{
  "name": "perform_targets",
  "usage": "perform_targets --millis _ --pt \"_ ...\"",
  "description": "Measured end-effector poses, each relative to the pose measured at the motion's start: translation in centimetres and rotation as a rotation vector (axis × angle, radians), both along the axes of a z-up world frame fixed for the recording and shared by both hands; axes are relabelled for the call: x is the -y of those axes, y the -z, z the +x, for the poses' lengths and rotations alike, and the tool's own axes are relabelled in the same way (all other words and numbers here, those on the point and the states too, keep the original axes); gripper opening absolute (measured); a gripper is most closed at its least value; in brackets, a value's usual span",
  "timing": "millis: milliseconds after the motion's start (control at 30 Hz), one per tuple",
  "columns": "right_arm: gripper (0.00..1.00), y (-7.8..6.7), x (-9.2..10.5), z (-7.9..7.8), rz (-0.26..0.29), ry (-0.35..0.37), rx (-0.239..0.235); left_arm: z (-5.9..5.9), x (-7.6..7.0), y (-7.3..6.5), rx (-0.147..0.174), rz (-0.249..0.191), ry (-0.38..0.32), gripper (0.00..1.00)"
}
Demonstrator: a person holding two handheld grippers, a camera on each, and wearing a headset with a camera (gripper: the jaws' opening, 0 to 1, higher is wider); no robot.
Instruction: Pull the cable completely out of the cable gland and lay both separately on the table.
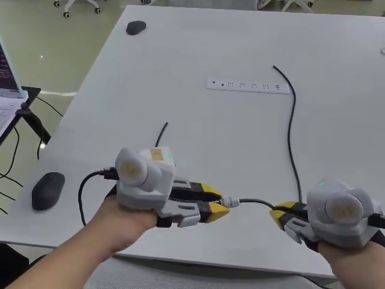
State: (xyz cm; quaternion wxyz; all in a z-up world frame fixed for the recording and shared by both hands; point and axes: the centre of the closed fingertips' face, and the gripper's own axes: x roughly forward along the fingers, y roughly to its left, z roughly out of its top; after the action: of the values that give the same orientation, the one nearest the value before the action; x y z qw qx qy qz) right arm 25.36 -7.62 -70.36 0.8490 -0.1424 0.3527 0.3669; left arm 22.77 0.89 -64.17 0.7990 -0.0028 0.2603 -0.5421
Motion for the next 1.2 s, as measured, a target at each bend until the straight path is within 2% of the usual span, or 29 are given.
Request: perform_targets --millis 67,133,233,300,400,467,567,733,1200 --pt "0.02 0.0 0.1 0.0 -0.025 -0.021 0.008 0.0 -0.1 0.0 -0.016 -0.003 -0.011 0.15" --pt "0.02 -0.3 0.1 -0.2 -0.037 -0.028 0.011 0.0 0.0 0.0 -0.046 -0.011 -0.019 0.15" --pt "0.09 -1.8 -0.6 -0.3 -0.047 -0.076 0.064 0.1 -0.1 0.0 -0.060 -0.020 -0.026 0.15" --pt "0.13 -2.9 -1.5 -0.6 -0.072 -0.136 0.115 0.1 0.0 0.0 -0.061 -0.016 -0.024 0.15" --pt "0.13 -4.3 -3.3 -1.2 -0.085 -0.218 0.180 0.3 -0.1 0.0 -0.059 -0.013 -0.032 0.15" --pt "0.13 -4.7 -4.2 -1.5 -0.098 -0.257 0.195 0.3 -0.1 0.1 -0.060 -0.010 -0.033 0.15" --pt "0.11 -5.0 -5.2 -1.5 -0.142 -0.316 0.243 0.4 -0.1 0.2 -0.052 0.006 -0.029 0.15" --pt "0.10 -5.3 -6.1 -1.4 -0.172 -0.363 0.271 0.4 0.0 0.2 -0.043 0.011 -0.019 0.15" --pt "0.03 -4.4 -6.5 -1.3 -0.193 -0.394 0.262 0.3 0.1 0.4 -0.024 0.028 -0.018 0.15"
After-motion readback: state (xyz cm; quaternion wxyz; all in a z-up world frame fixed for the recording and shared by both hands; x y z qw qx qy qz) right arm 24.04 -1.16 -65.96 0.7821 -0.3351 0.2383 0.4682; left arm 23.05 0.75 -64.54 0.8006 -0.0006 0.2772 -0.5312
